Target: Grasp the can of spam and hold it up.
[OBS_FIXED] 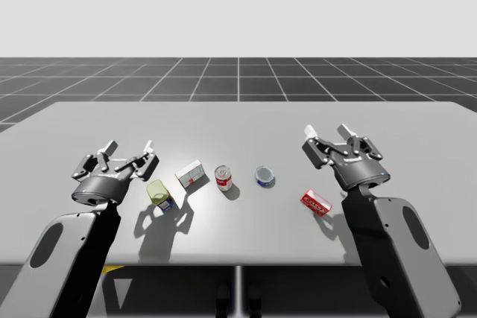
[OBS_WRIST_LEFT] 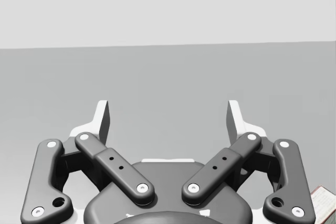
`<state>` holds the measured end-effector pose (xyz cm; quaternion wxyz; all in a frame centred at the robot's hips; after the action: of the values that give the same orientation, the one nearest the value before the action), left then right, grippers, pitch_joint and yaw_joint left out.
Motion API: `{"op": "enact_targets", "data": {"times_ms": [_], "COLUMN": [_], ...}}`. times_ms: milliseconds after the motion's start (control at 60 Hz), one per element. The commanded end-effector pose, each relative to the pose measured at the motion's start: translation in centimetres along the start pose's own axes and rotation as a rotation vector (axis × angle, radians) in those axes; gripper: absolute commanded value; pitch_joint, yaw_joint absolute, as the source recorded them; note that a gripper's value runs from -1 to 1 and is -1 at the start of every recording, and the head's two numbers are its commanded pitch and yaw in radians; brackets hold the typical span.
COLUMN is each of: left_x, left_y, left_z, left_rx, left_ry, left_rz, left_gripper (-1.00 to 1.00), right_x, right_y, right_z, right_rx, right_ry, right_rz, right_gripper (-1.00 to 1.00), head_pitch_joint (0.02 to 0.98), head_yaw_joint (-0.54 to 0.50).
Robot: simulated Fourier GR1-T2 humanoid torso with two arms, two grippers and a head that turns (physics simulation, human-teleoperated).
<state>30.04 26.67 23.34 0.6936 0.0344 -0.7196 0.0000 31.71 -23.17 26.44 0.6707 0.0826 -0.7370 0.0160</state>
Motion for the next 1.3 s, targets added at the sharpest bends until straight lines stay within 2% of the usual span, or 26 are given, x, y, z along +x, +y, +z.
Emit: {"op": "enact_targets", "data": {"times_ms": [17,50,117,167,217,417,467,667,733,783,833,883,1033,1067,1150,1300], "left_x": [0.1,0.1,0.1,0.1,0.1,0.1,0.1,0.1,0.1,0.1,0.1,0.1,0.1,0.2,0.2,1.0], "left_y": [0.0,0.0,0.0,0.0,0.1,0.1,0.1,0.2,0.3,0.4,0.5,0.6,0.8,0.8,0.8,0.6], "left_z": [0.0,0.0,0.0,0.0,0.0,-0.1,-0.1,-0.1,-0.2,-0.2,-0.2,-0.2,-0.2,-0.2,-0.2,0.2], "left_rx": [-0.001,-0.001,-0.001,0.000,0.000,0.002,0.002,0.003,0.005,0.006,0.008,0.009,0.008,-0.002,-0.007,-0.058], "left_ry": [-0.005,-0.005,-0.005,-0.005,-0.004,-0.003,-0.001,0.004,0.006,0.007,0.008,0.009,0.014,0.021,0.022,0.035], "left_rz": [-0.001,-0.001,-0.002,-0.001,-0.001,-0.006,-0.008,-0.018,-0.020,-0.021,-0.022,-0.023,-0.018,-0.004,-0.004,0.035], "left_gripper": [-1.00,-1.00,-1.00,-1.00,-1.00,-1.00,-1.00,-1.00,-1.00,-1.00,-1.00,-1.00,-1.00,-1.00,-1.00,-1.00], "right_x": [0.0,0.1,0.1,0.0,0.0,0.0,0.0,-0.1,-0.2,-0.3,-0.5,-0.6,-0.9,-1.0,-1.1,-1.2], "right_y": [0.0,0.0,-0.1,-0.3,-0.4,-0.3,-0.2,-0.1,0.0,0.1,0.3,0.6,1.0,1.1,1.2,1.2], "right_z": [0.2,0.2,-0.1,-0.1,-0.2,-0.3,-0.3,-0.3,-0.3,-0.3,-0.3,-0.2,-0.2,-0.2,-0.2,-0.3], "right_rx": [-0.050,-0.040,-0.046,-0.029,-0.028,-0.046,-0.048,-0.043,-0.038,-0.034,-0.025,-0.005,-0.002,-0.003,-0.001,-0.002], "right_ry": [-0.029,-0.032,-0.040,0.001,0.011,0.011,0.011,0.020,0.024,0.017,0.028,0.031,0.047,0.048,0.053,0.057], "right_rz": [-0.011,-0.007,-0.024,-0.025,-0.036,-0.030,-0.025,-0.006,0.003,0.036,0.031,0.052,0.060,0.062,0.066,0.079], "right_gripper": [-1.00,-1.00,-1.00,-1.00,-1.00,-1.00,-1.00,-1.00,-1.00,-1.00,-1.00,-1.00,-1.00,-1.00,-1.00,-1.00], "head_pitch_joint": [0.079,0.081,0.099,0.127,0.174,0.380,0.447,0.605,0.661,0.694,0.737,0.764,0.838,0.853,0.865,0.863], "head_yaw_joint": [0.00,0.00,0.00,0.00,0.00,0.03,0.04,0.11,0.17,0.21,0.27,0.31,0.41,0.43,0.45,0.45]}}
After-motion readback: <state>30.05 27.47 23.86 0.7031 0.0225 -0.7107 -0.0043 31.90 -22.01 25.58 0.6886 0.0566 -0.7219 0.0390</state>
